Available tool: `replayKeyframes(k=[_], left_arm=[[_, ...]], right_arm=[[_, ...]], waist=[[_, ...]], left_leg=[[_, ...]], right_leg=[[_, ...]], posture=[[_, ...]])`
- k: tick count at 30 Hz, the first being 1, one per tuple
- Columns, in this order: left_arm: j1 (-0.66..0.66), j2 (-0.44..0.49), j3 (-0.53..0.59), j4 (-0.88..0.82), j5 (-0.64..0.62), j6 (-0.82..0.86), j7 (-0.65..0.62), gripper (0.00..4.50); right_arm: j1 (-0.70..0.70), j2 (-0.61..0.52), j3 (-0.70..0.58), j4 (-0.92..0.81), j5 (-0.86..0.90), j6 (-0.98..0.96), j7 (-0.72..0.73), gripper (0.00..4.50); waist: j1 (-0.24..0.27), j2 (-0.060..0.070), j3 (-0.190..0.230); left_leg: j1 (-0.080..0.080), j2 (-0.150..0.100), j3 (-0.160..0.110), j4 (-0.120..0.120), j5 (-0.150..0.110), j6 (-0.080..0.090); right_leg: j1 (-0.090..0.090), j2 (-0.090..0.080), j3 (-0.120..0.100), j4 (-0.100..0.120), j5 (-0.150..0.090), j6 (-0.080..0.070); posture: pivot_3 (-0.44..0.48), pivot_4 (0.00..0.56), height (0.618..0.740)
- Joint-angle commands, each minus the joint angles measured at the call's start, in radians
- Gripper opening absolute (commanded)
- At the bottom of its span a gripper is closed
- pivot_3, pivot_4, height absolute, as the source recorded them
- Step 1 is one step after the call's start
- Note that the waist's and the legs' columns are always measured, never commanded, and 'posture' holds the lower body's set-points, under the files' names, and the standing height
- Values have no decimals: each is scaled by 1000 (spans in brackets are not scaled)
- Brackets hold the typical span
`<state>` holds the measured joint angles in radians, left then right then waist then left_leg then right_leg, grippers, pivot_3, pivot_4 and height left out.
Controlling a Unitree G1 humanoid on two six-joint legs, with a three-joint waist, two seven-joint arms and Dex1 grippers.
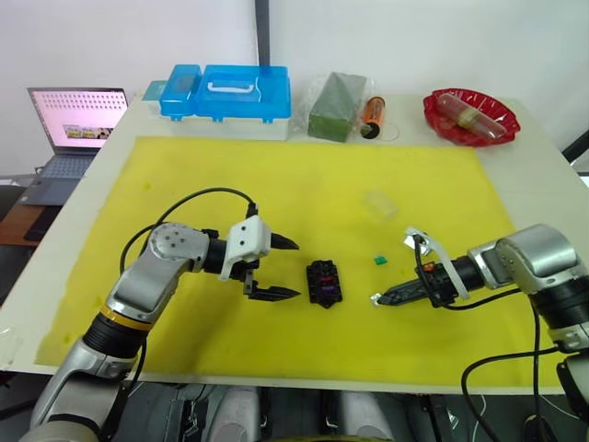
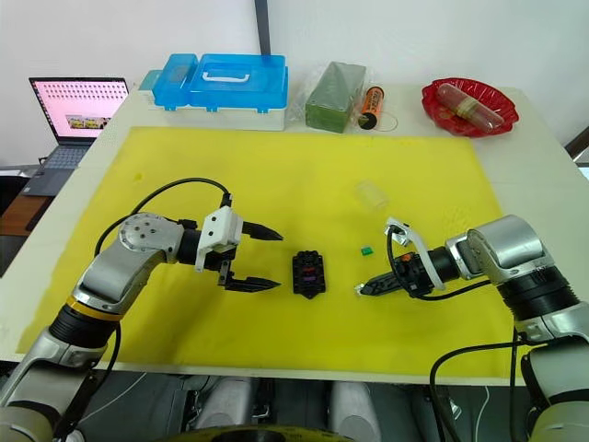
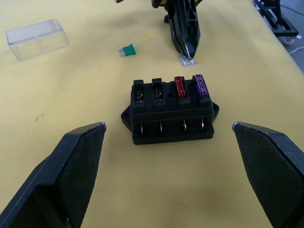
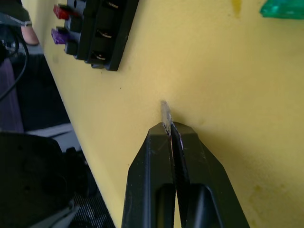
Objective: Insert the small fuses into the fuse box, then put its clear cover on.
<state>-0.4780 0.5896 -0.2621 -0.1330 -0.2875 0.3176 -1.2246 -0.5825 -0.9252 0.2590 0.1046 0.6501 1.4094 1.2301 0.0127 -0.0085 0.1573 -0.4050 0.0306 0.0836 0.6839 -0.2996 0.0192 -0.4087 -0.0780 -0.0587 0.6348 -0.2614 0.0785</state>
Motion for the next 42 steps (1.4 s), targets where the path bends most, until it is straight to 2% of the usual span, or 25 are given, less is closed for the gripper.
replayKeyframes(k=[1, 4, 8, 11, 18, 22, 25, 31, 42], left_arm=[[-8, -2, 8, -40, -14, -2, 4, 4500], [-5, -1, 11, -41, -14, -2, 5, 4500], [10, 4, 16, -50, -16, -2, 11, 4500], [15, 1, 15, -50, -15, -3, 15, 4500], [10, -13, 8, -40, -14, -9, 15, 4500], [12, -15, 6, -42, -14, -8, 12, 4500], [16, -14, 7, -47, -17, -5, 11, 4500], [22, -11, 7, -53, -20, -1, 10, 4500], [16, -14, 5, -53, -20, 1, 10, 4500]], right_arm=[[32, 11, -110, -48, 46, 65, -63, 29], [82, 37, -227, -105, 77, 125, -141, 29], [223, 101, -458, -258, 193, 205, -305, 29], [343, 191, -602, -371, 361, 205, -503, 29], [487, 554, -841, -556, 658, 205, -1110, 29], [666, 572, -725, -617, 1099, -152, -1616, 29], [767, 507, -626, -704, 1276, -362, -1826, 29], [883, 429, -500, -846, 1322, -598, -1912, 29], [936, 352, -400, -914, 1253, -788, -1939, 29]], waist=[[0, 0, 0], [0, 0, 0], [2, 0, 0], [0, 0, 0], [-3, 2, -1], [0, 2, -1], [-4, 2, -1], [-5, 2, -1], [-1, 2, -2]], left_leg=[[0, 0, 0, 0, 0, 0], [0, 0, 0, 0, 0, 0], [0, 0, -1, 0, 0, 0], [0, 0, -1, 0, 0, 0], [1, 1, -1, -1, 0, 0], [1, 1, -1, -1, 0, 0], [0, 0, -1, -1, 0, 0], [1, 1, 0, -1, 0, 0], [1, 1, -1, -1, 0, 0]], right_leg=[[0, 0, 0, 0, 0, 0], [0, -1, 0, 0, 0, 0], [0, -1, 0, 0, 0, 0], [0, -1, 0, 0, 0, 0], [1, -1, 0, 1, 0, 0], [1, -1, 0, 1, 0, 0], [1, 0, 1, 0, 0, 0], [1, 3, 2, 0, 0, 0], [1, 1, 3, 0, -1, 0]], posture=[[0, 150, 740], [0, 150, 740], [0, 150, 740], [0, 150, 740], [0, 150, 740], [0, 150, 740], [0, 150, 740], [0, 150, 740], [0, 150, 740]])
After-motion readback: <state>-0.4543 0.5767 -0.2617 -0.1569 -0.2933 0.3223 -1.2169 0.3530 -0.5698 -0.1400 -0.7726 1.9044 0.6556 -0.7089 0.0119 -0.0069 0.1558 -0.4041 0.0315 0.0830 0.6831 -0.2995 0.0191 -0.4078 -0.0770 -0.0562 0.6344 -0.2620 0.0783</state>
